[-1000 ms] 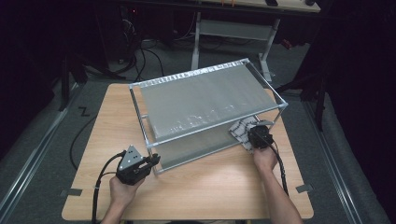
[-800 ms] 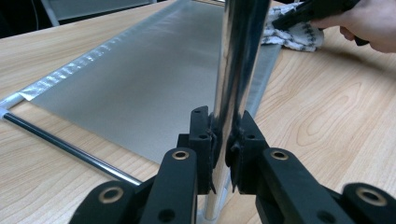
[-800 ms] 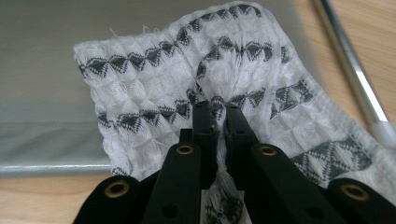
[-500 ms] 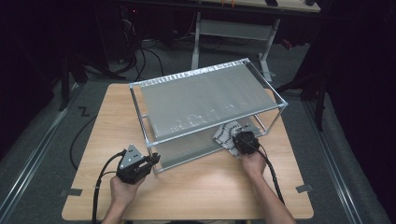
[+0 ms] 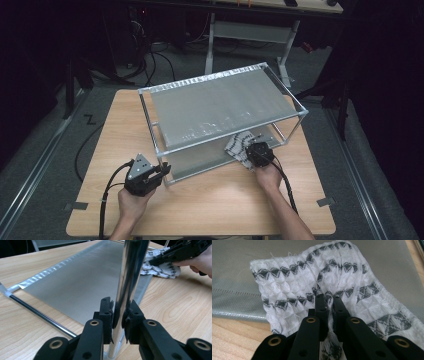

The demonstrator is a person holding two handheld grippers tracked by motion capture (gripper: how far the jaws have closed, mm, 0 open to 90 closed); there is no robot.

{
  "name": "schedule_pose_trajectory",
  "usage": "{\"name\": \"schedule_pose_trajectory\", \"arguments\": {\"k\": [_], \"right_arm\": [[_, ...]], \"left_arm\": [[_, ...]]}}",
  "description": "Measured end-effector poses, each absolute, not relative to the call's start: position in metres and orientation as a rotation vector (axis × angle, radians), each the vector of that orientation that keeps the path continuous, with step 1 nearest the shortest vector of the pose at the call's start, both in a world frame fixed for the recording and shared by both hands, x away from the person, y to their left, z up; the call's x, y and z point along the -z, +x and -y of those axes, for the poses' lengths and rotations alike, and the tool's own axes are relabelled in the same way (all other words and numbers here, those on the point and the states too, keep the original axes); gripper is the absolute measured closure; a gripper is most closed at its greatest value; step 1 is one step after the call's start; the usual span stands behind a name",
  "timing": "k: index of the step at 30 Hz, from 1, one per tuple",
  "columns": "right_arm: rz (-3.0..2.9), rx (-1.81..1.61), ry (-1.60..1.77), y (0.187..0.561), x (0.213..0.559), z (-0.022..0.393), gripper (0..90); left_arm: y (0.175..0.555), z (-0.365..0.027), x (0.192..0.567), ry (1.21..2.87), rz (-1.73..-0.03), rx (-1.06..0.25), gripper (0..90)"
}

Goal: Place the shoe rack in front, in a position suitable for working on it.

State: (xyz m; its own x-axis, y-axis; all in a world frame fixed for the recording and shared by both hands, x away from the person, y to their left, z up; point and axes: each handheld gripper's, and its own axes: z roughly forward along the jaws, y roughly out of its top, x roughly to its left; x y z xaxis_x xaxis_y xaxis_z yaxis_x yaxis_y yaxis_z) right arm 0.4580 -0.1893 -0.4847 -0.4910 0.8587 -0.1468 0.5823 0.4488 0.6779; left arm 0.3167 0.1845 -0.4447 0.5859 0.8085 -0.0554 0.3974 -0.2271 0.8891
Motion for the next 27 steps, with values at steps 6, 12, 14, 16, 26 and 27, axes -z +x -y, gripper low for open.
{"name": "schedule_pose_trajectory", "arguments": {"k": [6,12,14,16,26,27], "right_arm": [[-2.233,-0.77,1.208,0.457,0.484,0.188,86.0],[-2.243,-0.763,1.186,0.456,0.484,0.186,86.0],[-2.247,-0.768,1.193,0.455,0.484,0.183,86.1],[-2.258,-0.777,1.186,0.453,0.484,0.18,86.1],[-2.3,-0.816,1.118,0.441,0.486,0.153,86.1],[-2.304,-0.816,1.107,0.44,0.486,0.151,86.1]], "left_arm": [[0.314,-0.186,0.435,1.806,-0.993,-0.55,75.1],[0.314,-0.187,0.429,1.81,-0.985,-0.537,79.9],[0.314,-0.186,0.429,1.82,-0.979,-0.547,80.3],[0.313,-0.186,0.43,1.815,-0.976,-0.542,80.4],[0.314,-0.187,0.43,1.819,-0.971,-0.538,80.4],[0.314,-0.187,0.43,1.818,-0.971,-0.538,80.4]]}}
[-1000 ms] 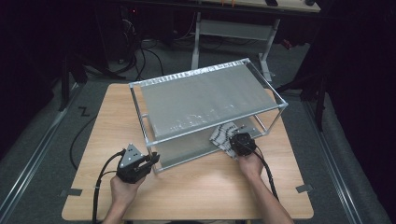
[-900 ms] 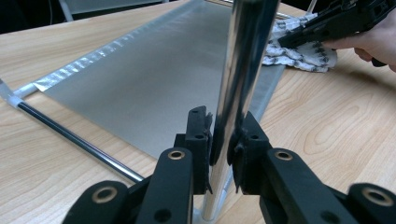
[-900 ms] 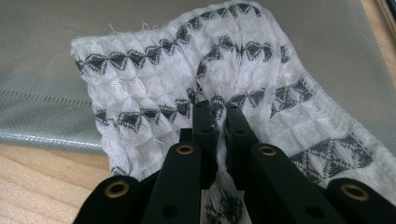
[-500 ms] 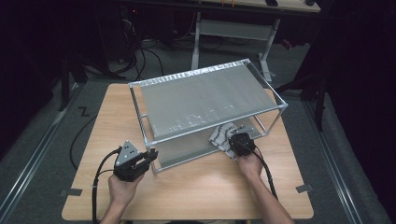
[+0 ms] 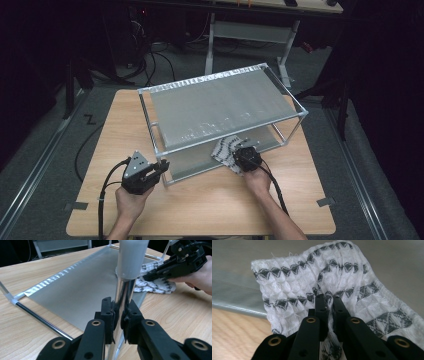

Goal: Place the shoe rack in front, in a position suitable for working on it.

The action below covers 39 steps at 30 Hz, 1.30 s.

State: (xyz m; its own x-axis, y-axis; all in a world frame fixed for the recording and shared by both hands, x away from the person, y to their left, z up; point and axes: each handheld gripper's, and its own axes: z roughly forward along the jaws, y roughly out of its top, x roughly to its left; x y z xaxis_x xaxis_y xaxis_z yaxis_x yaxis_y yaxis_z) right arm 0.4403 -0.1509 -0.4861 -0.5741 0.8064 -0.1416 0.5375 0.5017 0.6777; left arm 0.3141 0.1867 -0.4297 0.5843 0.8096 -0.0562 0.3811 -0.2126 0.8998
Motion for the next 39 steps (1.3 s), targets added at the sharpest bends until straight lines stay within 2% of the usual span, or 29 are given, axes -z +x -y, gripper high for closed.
{"name": "schedule_pose_trajectory", "arguments": {"k": [24,32,39], "right_arm": [[-2.377,-0.865,0.996,0.426,0.489,0.111,86.0],[-2.363,-0.828,1.034,0.434,0.487,0.124,85.9],[-2.379,-0.832,1.009,0.427,0.487,0.11,86.0]], "left_arm": [[0.313,-0.186,0.431,1.827,-0.954,-0.562,81.0],[0.313,-0.186,0.431,1.823,-0.952,-0.563,81.1],[0.314,-0.186,0.431,1.821,-0.954,-0.564,81.1]]}}
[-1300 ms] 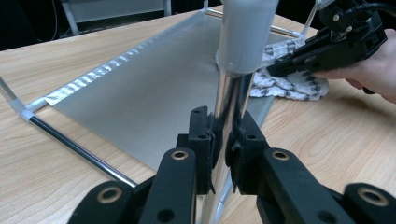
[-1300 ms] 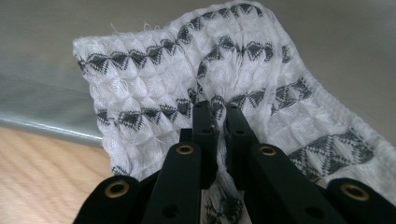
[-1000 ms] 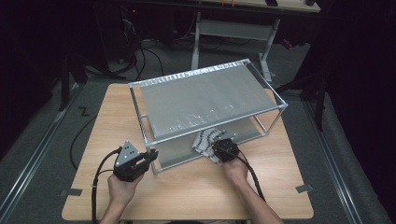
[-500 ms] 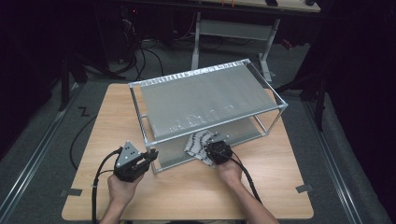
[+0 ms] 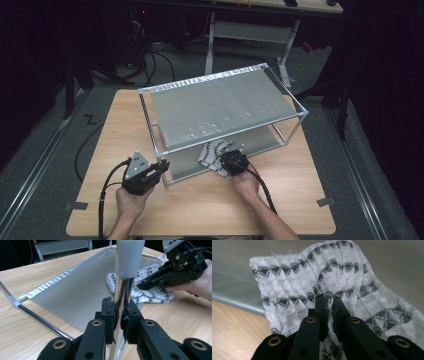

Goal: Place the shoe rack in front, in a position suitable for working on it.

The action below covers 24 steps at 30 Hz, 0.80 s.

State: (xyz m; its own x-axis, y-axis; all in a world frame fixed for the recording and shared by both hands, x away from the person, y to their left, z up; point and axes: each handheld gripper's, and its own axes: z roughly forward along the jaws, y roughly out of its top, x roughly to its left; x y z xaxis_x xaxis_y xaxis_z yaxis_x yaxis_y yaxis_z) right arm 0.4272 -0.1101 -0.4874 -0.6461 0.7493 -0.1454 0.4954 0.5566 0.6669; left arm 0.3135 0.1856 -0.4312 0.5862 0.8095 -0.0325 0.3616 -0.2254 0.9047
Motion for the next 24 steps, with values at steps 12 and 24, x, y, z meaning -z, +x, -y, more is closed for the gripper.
{"name": "schedule_pose_trajectory", "arguments": {"k": [12,24], "right_arm": [[-2.431,-0.874,0.897,0.412,0.488,0.079,86.0],[-2.481,-0.932,0.805,0.397,0.489,0.049,86.0]], "left_arm": [[0.314,-0.186,0.432,1.814,-0.951,-0.563,81.1],[0.317,-0.18,0.431,1.818,-0.954,-0.561,81.0]]}}
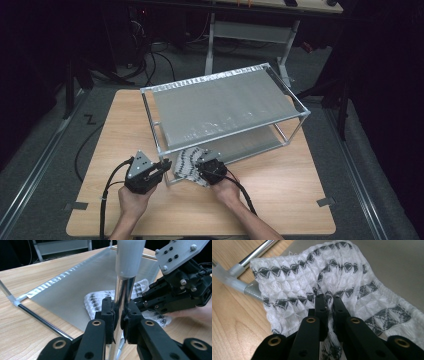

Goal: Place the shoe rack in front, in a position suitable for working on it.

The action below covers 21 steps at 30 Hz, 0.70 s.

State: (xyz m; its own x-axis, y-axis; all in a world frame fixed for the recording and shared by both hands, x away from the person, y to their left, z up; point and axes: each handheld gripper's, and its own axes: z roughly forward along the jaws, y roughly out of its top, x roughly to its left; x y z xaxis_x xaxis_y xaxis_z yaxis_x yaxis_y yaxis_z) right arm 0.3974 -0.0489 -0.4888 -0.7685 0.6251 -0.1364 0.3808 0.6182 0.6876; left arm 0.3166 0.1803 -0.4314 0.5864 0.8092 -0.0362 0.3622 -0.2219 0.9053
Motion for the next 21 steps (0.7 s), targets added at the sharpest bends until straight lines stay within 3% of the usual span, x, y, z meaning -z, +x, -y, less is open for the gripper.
{"name": "schedule_pose_trajectory", "arguments": {"k": [12,21], "right_arm": [[-2.441,-0.897,0.875,0.408,0.489,0.07,86.0],[-2.493,-0.957,0.762,0.387,0.487,0.042,85.9]], "left_arm": [[0.317,-0.179,0.431,1.823,-0.946,-0.565,81.1],[0.317,-0.179,0.432,1.815,-0.951,-0.565,81.1]]}}
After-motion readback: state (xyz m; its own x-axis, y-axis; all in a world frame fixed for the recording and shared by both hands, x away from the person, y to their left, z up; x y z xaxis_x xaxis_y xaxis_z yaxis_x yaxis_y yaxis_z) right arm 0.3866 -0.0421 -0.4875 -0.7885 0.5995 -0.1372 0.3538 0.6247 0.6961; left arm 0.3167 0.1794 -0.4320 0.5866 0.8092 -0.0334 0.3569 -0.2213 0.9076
